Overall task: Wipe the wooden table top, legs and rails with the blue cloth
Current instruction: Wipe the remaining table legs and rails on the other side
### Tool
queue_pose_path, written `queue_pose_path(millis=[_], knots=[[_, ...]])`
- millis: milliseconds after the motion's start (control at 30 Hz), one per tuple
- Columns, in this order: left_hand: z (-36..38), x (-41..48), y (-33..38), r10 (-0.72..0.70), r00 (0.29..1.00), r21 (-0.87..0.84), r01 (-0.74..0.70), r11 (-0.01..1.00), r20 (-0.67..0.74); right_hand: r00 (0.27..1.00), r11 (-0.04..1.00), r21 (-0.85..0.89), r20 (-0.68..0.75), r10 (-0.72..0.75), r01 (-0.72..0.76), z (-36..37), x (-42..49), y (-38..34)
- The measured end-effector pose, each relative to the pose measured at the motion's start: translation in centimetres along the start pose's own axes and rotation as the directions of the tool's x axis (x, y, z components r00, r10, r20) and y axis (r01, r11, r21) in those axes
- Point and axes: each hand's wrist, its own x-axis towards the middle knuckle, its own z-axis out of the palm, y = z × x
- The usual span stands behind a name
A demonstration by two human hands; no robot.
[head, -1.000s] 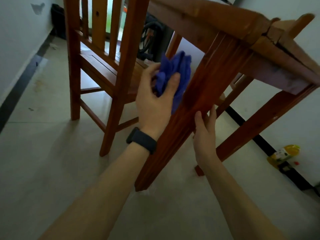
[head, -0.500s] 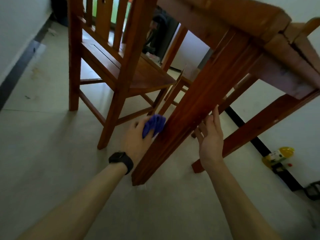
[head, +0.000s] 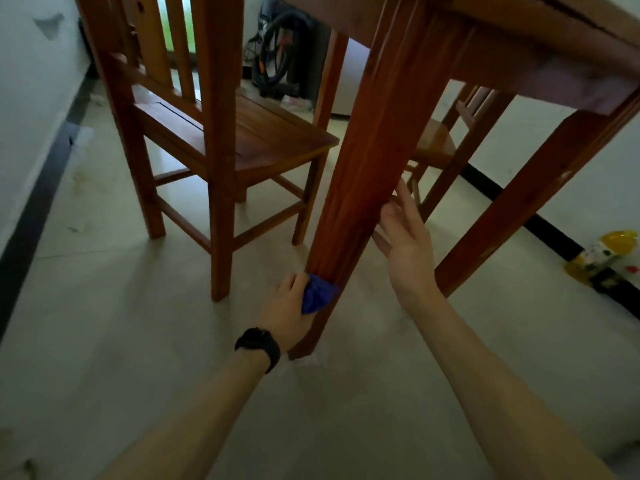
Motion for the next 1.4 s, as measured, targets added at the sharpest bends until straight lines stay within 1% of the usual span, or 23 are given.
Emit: queue_pose_path(millis=[33, 100, 167, 233, 300, 367, 400, 433, 500, 600, 667, 700, 800, 867, 933, 1000, 1067, 1133, 1167, 1233, 1300, 1367, 1400], knots=[[-0.2, -0.6, -0.6, -0.084, 0.996, -0.048, 0.086, 0.995, 0.031, 0.999, 0.996, -0.089, 0.020, 0.031, -0.029, -0.2, -0.8, 0.9], [-1.0, -1.2, -1.0, -0.219, 0.973, -0.168, 0.204, 0.964, -0.075, 0.986, 0.935, -0.323, 0.028, 0.167, -0.149, -0.4, -2.8, 3.7], [-2.6, -1.3, 0.1, -0.213, 0.953, -0.326, 0.135, 0.936, -0.215, 0.918, 0.840, -0.422, 0.043, 0.394, -0.340, -0.3, -5.1, 6.0], [-4.2, -0.9, 2.7, -0.116, 0.971, -0.455, 0.008, 0.891, -0.211, 0.803, 0.789, -0.311, 0.113, 0.585, -0.531, 0.1, -5.9, 6.9], [-4.9, -0.7, 5.3, -0.039, 0.991, -0.522, -0.035, 0.852, -0.129, 0.742, 0.767, -0.060, 0.215, 0.635, -0.639, 0.7, -5.3, 6.1], [-4.9, -1.1, 7.2, 0.024, 0.995, -0.542, -0.073, 0.837, -0.097, 0.784, 0.766, 0.189, 0.247, 0.569, -0.615, 0.9, -4.0, 4.6], [-5.1, -1.4, 7.8, 0.072, 0.990, -0.513, -0.123, 0.849, -0.117, 0.826, 0.794, 0.238, 0.240, 0.510, -0.559, 0.9, -3.5, 3.9], [-5.4, -1.6, 8.2, 0.120, 0.984, -0.476, -0.167, 0.864, -0.128, 0.873, 0.852, 0.209, 0.211, 0.441, -0.481, 0.6, -3.0, 3.1], [-6.8, -1.5, 8.7, 0.182, 0.977, -0.492, -0.214, 0.844, -0.112, 0.951, 0.956, 0.002, 0.096, 0.293, -0.295, -0.3, -2.1, 1.7], [-9.1, -0.3, 8.3, 0.076, 0.976, -0.641, -0.193, 0.743, -0.205, 0.992, 0.970, -0.226, -0.105, 0.069, -0.092, -2.2, -0.6, -0.9], [-9.9, 0.6, 7.7, -0.076, 0.955, -0.681, -0.146, 0.718, -0.285, 0.956, 0.948, -0.315, -0.257, -0.141, 0.056, -3.3, 0.0, -2.8], [-10.0, 1.0, 7.3, -0.126, 0.948, -0.683, -0.114, 0.722, -0.291, 0.904, 0.913, -0.372, -0.310, -0.294, 0.169, -3.6, 0.1, -3.7], [-9.5, 1.6, 6.9, -0.127, 0.971, -0.647, -0.036, 0.761, -0.203, 0.724, 0.713, -0.591, -0.293, -0.625, 0.376, -2.6, 0.5, -3.5], [-8.7, 1.9, 7.2, -0.110, 0.986, -0.640, 0.003, 0.768, -0.128, 0.748, 0.599, -0.699, -0.138, -0.649, 0.390, -0.8, 0.5, -0.9], [-7.8, 2.2, 7.7, -0.077, 0.994, -0.632, 0.014, 0.775, -0.073, 0.792, 0.605, -0.676, -0.051, -0.608, 0.421, 0.9, 0.1, 2.9], [-7.0, 2.4, 8.2, -0.052, 0.998, -0.691, 0.018, 0.723, -0.028, 0.836, 0.606, -0.687, 0.004, -0.548, 0.401, 1.8, -0.9, 6.9], [-6.5, 2.3, 8.5, -0.049, 0.999, -0.727, 0.045, 0.685, 0.015, 0.891, 0.542, -0.734, 0.193, -0.412, 0.409, 1.5, -2.8, 11.9], [-5.9, 2.2, 8.6, -0.061, 0.998, -0.665, 0.060, 0.744, 0.022, 0.889, 0.413, -0.788, 0.395, -0.230, 0.457, 0.8, -5.2, 15.5], [-5.8, 2.1, 8.4, -0.069, 0.997, -0.642, 0.069, 0.764, 0.024, 0.891, 0.431, -0.783, 0.428, -0.150, 0.448, 0.2, -5.9, 16.1], [-6.0, 2.0, 8.1, -0.074, 0.996, -0.623, 0.088, 0.778, 0.047, 0.920, 0.555, -0.735, 0.345, -0.186, 0.388, -0.4, -5.9, 15.2], [-6.5, 1.8, 7.8, -0.073, 0.994, -0.625, 0.107, 0.773, 0.079, 0.930, 0.667, -0.668, 0.105, -0.353, 0.329, -0.2, -4.6, 12.2], [-7.2, 1.6, 7.6, -0.055, 0.994, -0.633, 0.100, 0.767, 0.090, 0.852, 0.691, -0.633, -0.093, -0.515, 0.349, 0.2, -2.7, 9.1], [-7.5, 1.6, 7.5, -0.045, 0.995, -0.640, 0.094, 0.762, 0.093, 0.828, 0.693, -0.625, -0.130, -0.546, 0.359, 0.5, -1.7, 8.2]])
